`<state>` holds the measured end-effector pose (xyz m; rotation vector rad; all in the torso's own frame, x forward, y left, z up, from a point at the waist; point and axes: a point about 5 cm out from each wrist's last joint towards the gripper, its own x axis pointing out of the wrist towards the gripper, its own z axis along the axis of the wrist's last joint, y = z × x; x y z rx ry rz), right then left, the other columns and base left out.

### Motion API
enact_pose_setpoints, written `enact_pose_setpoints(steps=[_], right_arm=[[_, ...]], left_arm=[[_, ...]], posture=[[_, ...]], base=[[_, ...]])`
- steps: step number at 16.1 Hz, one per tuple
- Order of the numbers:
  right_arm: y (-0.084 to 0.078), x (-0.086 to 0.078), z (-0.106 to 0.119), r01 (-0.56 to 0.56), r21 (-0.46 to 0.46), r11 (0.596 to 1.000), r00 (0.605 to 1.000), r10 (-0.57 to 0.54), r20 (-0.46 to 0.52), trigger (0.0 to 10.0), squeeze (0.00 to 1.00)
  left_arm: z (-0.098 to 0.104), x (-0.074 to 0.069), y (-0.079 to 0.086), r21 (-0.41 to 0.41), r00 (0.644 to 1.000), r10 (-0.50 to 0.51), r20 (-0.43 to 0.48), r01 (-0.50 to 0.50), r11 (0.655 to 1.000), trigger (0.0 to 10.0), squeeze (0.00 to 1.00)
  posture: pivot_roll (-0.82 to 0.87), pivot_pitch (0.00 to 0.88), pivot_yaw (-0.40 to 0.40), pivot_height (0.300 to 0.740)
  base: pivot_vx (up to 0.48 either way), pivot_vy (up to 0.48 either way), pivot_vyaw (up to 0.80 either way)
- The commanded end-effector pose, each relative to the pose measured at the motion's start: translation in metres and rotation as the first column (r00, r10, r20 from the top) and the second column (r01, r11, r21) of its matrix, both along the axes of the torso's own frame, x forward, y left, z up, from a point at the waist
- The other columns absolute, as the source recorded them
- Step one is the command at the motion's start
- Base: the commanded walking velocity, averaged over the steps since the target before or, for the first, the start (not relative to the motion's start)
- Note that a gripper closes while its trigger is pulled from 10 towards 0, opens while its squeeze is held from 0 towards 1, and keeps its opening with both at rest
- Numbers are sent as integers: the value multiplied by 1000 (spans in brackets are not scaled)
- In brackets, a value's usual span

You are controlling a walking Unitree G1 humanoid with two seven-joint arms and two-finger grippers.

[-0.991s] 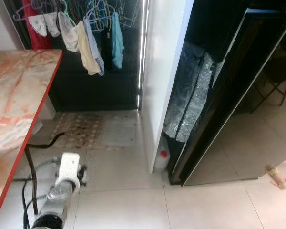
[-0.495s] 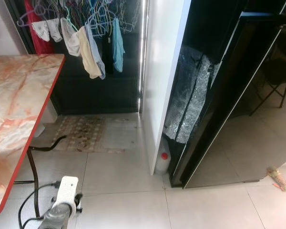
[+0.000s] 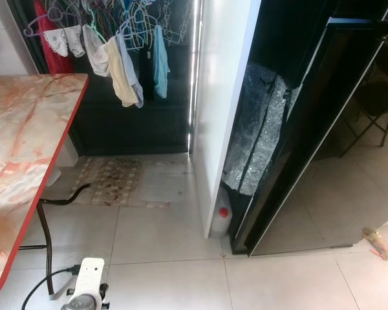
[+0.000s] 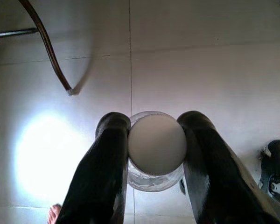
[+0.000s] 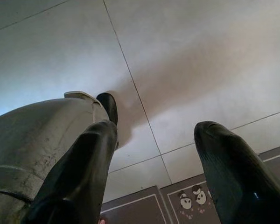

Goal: Restocking fridge

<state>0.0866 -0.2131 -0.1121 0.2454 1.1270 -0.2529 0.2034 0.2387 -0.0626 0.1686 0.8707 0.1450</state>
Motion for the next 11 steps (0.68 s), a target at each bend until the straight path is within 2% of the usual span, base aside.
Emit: enact_pose_setpoints(steps=[1, 5, 11], right_arm=[[0, -6, -1, 11, 0, 1000, 1000, -11, -20, 10000, 0], [0, -8, -2, -16, 0, 1000, 999, 16, -29, 10000, 0], [-1, -12, -2, -32, -2, 999, 999, 32, -44, 10000, 0]], left_arm=[[-4, -8, 4, 12, 1000, 13, -26, -13, 1000, 10000, 0], [-9, -19, 6, 0, 997, 60, -44, -60, 998, 10000, 0], [-12, -26, 9, 6, 996, 54, -77, -54, 999, 10000, 0]], posture=[[-93, 32, -46, 740], [-90, 6, -50, 740], [-82, 0, -52, 740]], base=[[0, 0, -538], [0, 0, -791], [0, 0, -788]])
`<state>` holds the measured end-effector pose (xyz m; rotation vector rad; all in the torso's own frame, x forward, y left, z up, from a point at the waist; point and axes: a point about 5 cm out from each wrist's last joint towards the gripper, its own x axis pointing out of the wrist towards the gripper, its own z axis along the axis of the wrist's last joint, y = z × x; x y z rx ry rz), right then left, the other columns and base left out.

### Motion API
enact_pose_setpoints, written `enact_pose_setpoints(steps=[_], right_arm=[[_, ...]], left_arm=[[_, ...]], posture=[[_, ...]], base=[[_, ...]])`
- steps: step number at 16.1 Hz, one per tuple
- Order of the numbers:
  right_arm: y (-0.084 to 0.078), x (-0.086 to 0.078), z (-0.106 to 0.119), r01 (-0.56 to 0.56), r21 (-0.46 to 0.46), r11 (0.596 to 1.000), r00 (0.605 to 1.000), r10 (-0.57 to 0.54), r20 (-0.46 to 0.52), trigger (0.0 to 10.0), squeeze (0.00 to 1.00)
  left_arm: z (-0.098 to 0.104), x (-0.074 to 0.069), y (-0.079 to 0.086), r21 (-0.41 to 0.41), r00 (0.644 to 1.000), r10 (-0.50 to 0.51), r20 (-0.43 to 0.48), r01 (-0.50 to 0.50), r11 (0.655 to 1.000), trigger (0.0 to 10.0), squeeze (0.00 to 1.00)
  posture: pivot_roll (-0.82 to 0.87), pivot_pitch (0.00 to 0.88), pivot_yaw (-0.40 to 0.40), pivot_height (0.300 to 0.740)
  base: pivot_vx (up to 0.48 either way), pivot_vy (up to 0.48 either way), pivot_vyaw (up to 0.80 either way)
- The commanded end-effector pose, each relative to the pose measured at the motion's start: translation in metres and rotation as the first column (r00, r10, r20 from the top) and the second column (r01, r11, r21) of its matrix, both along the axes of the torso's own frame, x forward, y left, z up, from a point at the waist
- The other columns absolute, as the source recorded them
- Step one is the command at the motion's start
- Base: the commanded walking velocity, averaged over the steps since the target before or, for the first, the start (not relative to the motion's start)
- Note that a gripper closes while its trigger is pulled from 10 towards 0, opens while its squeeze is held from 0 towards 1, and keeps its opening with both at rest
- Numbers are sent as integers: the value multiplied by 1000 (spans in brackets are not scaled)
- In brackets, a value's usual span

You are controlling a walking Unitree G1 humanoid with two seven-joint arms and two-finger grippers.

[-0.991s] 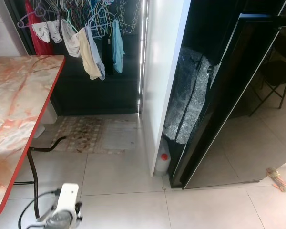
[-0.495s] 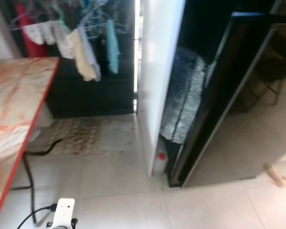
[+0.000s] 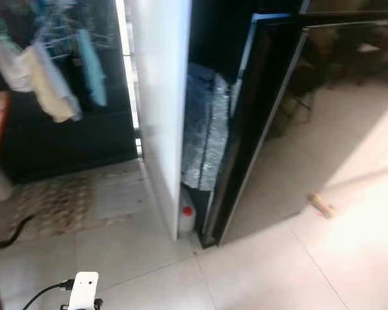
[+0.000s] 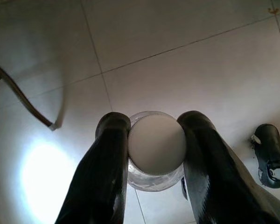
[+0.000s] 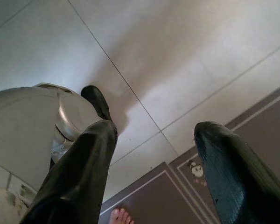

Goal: Restocking fridge

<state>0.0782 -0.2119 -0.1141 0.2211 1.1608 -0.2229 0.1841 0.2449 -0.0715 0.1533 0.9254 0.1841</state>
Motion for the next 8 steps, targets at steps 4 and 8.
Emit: enact_pose_setpoints(steps=[4, 8], right_arm=[[-1, -2, 0, -1, 1, 1000, 1000, 1, -9, 10000, 0], [0, -3, -1, -9, 3, 1000, 1000, 9, -14, 10000, 0]], left_arm=[[-4, -8, 3, 11, 999, -7, -46, 7, 1000, 10000, 0], [-5, -11, 4, 11, 999, 7, -54, -6, 1000, 10000, 0]], posture=[[-80, 0, -46, 740], [-74, 0, -47, 740]], base=[[0, 0, -788], [0, 0, -788]])
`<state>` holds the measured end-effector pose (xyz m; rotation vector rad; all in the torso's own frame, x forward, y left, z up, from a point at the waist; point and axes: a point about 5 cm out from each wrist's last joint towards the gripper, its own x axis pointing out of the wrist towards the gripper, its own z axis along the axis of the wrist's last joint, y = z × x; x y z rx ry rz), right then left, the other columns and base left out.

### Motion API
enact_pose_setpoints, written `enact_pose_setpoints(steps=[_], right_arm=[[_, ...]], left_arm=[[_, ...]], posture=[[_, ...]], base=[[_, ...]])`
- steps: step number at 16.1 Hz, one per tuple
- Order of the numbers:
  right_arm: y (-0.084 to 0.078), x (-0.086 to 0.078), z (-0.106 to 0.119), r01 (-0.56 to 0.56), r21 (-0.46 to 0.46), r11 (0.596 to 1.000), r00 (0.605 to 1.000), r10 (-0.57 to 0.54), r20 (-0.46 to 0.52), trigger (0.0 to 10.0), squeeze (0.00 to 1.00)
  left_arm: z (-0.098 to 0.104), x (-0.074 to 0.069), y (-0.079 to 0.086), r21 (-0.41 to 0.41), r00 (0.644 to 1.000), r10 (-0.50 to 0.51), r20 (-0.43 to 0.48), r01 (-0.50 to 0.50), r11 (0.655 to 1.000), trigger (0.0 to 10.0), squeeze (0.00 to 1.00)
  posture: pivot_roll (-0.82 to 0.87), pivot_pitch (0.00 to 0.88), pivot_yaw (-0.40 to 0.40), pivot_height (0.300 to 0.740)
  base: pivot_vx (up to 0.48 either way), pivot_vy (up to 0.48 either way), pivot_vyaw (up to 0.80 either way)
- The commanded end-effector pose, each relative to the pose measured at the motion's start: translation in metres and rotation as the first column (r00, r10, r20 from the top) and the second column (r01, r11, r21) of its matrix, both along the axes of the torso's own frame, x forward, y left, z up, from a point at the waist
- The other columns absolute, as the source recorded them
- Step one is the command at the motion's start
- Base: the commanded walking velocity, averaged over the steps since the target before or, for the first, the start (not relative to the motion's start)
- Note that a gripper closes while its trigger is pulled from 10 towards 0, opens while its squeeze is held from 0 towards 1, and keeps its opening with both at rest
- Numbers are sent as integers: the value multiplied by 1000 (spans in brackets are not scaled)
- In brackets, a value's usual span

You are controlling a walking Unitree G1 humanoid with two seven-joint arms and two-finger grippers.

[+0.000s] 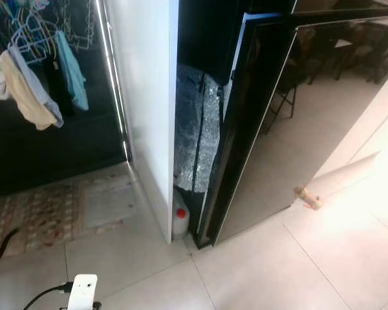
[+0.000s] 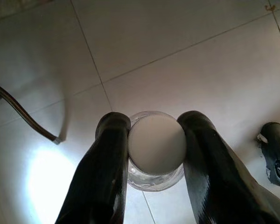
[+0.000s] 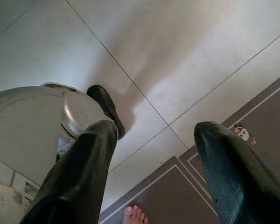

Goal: Restocking fridge

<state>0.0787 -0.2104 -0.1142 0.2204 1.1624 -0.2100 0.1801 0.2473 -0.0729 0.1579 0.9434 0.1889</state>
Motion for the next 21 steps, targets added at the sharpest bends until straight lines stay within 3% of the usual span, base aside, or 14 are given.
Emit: enact_pose_setpoints(steps=[1, 10, 21], right_arm=[[-2, -4, 0, 2, -4, 1000, 1000, -2, -15, 10000, 0], [-3, -5, 0, 18, -2, 1000, 1000, -18, -11, 10000, 0], [-3, 1, 1, 39, 2, 999, 999, -39, 4, 10000, 0]], left_arm=[[-4, -8, 1, 2, 999, 8, -38, -8, 1000, 10000, 0], [-7, -14, 1, 1, 998, 2, -62, -2, 1000, 10000, 0], [-4, -8, 1, 6, 999, 13, -34, -13, 1000, 10000, 0]], posture=[[-75, 0, -47, 740], [-82, 0, -44, 740], [-69, 13, -54, 740]], base=[[0, 0, -788], [0, 188, -788], [0, 0, -788]])
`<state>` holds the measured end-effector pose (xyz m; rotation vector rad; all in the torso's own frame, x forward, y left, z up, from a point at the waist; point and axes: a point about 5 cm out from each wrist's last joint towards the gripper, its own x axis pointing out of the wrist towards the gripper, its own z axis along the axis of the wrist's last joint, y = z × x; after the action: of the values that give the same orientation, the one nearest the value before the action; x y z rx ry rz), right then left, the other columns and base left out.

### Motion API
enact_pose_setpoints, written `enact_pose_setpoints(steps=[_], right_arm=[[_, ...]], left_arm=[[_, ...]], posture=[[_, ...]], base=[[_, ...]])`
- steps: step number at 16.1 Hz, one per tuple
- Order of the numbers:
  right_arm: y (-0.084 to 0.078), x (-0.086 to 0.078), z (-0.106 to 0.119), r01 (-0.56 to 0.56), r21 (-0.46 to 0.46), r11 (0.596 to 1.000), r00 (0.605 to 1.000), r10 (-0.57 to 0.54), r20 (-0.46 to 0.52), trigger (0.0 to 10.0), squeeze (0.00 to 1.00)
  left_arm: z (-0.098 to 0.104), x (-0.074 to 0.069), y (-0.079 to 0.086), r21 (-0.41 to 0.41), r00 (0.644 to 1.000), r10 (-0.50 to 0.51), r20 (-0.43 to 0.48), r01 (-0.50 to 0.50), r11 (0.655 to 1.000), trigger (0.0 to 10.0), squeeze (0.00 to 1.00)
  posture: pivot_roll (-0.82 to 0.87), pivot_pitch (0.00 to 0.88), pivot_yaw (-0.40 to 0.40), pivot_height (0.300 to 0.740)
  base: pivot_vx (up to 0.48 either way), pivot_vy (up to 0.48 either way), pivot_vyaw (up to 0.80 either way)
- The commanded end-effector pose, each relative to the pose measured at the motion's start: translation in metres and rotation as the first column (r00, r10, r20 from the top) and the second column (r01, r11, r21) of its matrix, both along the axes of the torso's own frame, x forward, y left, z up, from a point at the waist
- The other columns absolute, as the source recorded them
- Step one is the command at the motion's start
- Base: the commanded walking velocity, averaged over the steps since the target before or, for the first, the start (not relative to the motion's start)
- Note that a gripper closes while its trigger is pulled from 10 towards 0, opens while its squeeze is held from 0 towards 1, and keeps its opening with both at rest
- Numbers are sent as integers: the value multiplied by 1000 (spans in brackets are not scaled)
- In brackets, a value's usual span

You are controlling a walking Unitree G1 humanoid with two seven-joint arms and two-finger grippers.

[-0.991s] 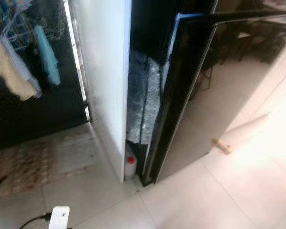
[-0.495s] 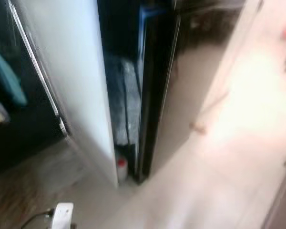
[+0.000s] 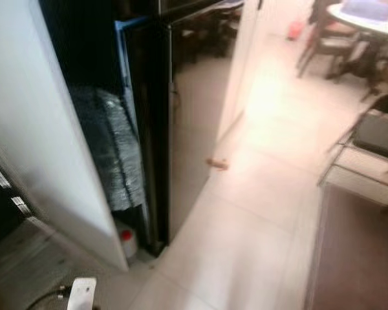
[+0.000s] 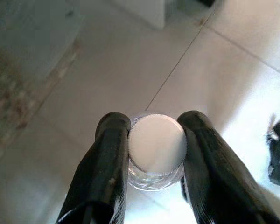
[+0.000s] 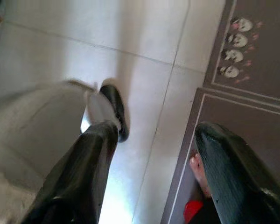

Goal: Restocking fridge

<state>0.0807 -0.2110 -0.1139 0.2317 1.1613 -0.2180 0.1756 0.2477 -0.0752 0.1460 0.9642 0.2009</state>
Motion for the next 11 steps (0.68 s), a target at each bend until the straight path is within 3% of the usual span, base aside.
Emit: enact_pose_setpoints(steps=[1, 7, 9, 11], right_arm=[[-2, 0, 0, 26, -2, 1000, 1000, -26, 6, 10000, 0], [-2, 1, 1, 35, 5, 999, 999, -35, 11, 10000, 0], [-1, 2, 1, 42, 11, 999, 999, -43, 22, 10000, 0], [0, 2, 1, 55, 16, 998, 998, -55, 29, 10000, 0]], left_arm=[[-1, -2, 1, 14, 1000, -7, -12, 8, 1000, 10000, 0], [0, 0, 1, 20, 1000, -6, -14, 6, 1000, 10000, 0], [0, -1, 2, 19, 1000, -3, -16, 4, 1000, 10000, 0], [-1, -3, 3, 20, 1000, -4, -25, 4, 1000, 10000, 0]], posture=[[-69, 16, -54, 740], [-73, 30, -46, 740], [-77, 32, -42, 740], [-76, 36, -39, 740]], base=[[0, 0, -788], [0, 0, -788], [0, 0, 0], [0, 433, 0]])
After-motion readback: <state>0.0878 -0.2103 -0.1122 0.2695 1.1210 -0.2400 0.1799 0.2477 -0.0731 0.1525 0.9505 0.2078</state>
